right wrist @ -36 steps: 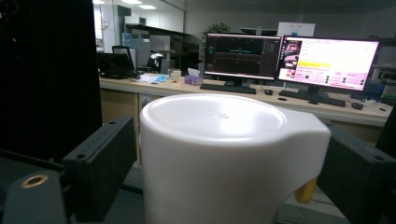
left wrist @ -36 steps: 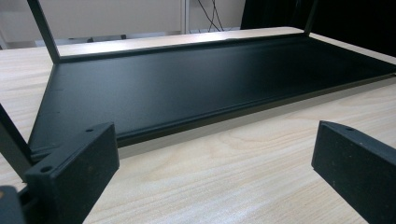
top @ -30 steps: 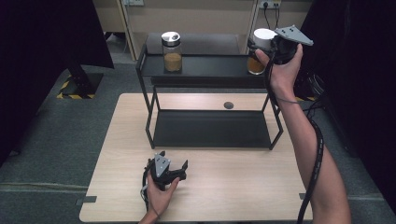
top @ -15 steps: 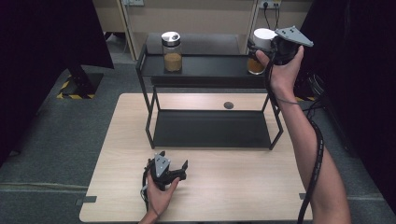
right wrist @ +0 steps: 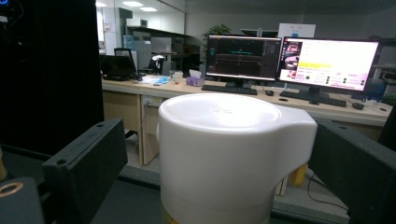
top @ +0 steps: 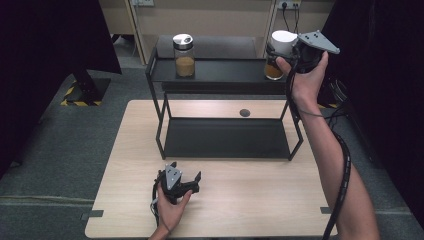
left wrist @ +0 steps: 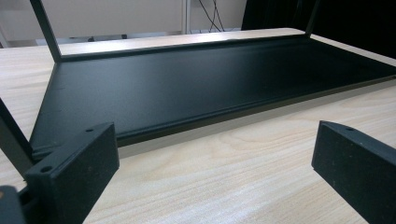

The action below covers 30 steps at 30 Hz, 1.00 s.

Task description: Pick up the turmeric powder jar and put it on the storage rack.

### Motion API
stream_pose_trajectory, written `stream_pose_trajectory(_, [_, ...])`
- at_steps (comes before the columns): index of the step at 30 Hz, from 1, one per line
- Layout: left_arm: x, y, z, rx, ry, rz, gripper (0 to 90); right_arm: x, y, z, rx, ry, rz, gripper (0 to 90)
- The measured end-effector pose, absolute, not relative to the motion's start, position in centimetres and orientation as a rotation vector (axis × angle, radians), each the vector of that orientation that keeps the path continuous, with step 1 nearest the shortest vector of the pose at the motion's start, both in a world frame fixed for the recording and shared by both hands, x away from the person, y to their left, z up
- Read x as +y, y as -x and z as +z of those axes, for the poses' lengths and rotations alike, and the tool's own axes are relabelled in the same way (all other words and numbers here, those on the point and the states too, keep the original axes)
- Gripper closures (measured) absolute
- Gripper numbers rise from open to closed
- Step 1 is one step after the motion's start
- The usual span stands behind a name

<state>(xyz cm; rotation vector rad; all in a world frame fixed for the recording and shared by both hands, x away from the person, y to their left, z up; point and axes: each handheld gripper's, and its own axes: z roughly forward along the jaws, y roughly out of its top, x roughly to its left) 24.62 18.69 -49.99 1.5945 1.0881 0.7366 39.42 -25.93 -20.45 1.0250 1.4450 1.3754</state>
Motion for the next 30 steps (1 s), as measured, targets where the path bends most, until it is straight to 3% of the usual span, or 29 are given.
stream_pose_trajectory(30, [18.6, -24.4, -50.1, 1.092, -1.587, 0.746, 0.0, -27.4, -33.5, -22.1, 1.421, -0.983, 1.418, 5.0])
